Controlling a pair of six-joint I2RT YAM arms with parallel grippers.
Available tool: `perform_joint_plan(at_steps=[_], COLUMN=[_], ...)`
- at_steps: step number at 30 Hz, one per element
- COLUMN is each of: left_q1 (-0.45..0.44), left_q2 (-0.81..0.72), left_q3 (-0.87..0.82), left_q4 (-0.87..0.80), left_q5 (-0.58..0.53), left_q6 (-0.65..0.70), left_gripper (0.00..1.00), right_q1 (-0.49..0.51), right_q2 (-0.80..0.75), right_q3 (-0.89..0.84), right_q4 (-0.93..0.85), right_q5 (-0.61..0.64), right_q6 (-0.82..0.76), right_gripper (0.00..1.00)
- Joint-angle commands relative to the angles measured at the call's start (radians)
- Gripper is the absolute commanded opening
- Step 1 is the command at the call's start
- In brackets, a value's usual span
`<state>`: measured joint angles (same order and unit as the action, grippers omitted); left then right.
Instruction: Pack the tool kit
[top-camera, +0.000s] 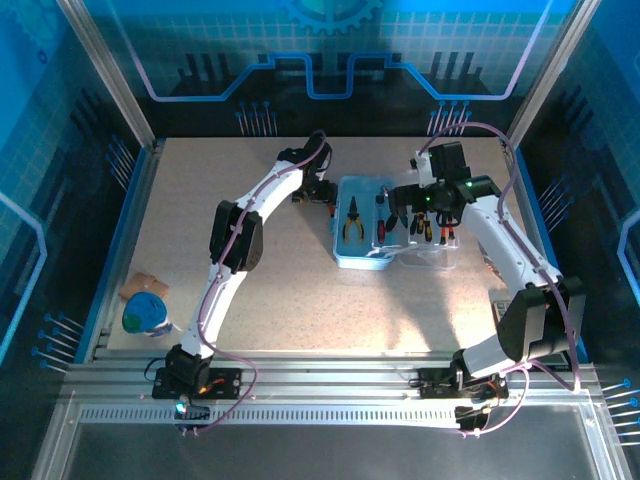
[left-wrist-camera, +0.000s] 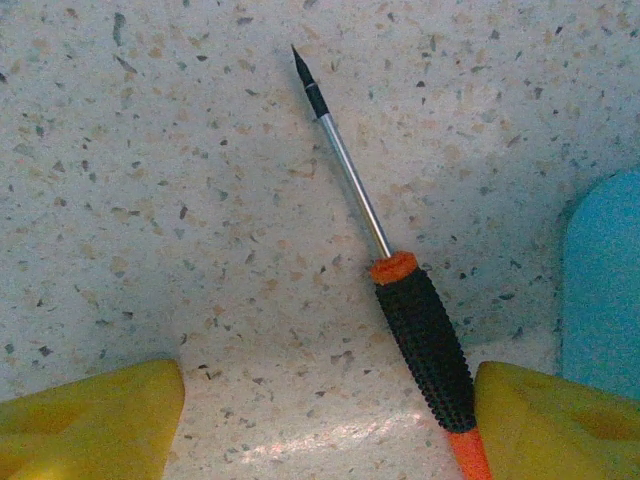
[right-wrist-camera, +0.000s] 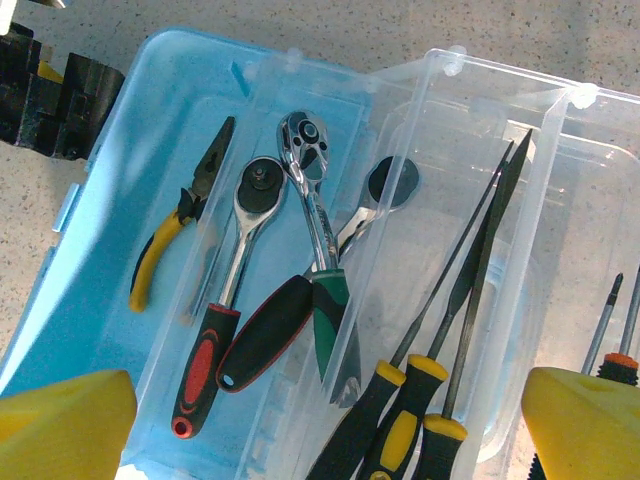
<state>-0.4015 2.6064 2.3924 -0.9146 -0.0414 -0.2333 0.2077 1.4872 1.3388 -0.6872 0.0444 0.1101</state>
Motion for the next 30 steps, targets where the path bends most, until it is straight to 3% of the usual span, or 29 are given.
perform_joint_plan(at_steps=[1, 10, 30], left_q1=[-0.008, 0.042, 0.050], left_q2=[0.008, -0.118, -0.134], left_q3=[-0.049, -0.240, -0.284], left_q4=[-0.074, -0.015, 0.002], left_q5=[-0.029, -0.035, 0.011], left_q6=[0.029, 0.038, 0.073], left_gripper=[0.74, 0.64, 0.27], right_q1=[-0.014, -0.016, -0.013], right_q2=[-0.022, -0.020, -0.022], right_q3=[-0.010, 0.002, 0.008], right_q4=[0.002, 0.002, -0.003], right_q5=[-0.018, -0.027, -0.030], right_q6=[-0.013, -0.012, -0.008], right_gripper=[1.00, 1.00, 1.00])
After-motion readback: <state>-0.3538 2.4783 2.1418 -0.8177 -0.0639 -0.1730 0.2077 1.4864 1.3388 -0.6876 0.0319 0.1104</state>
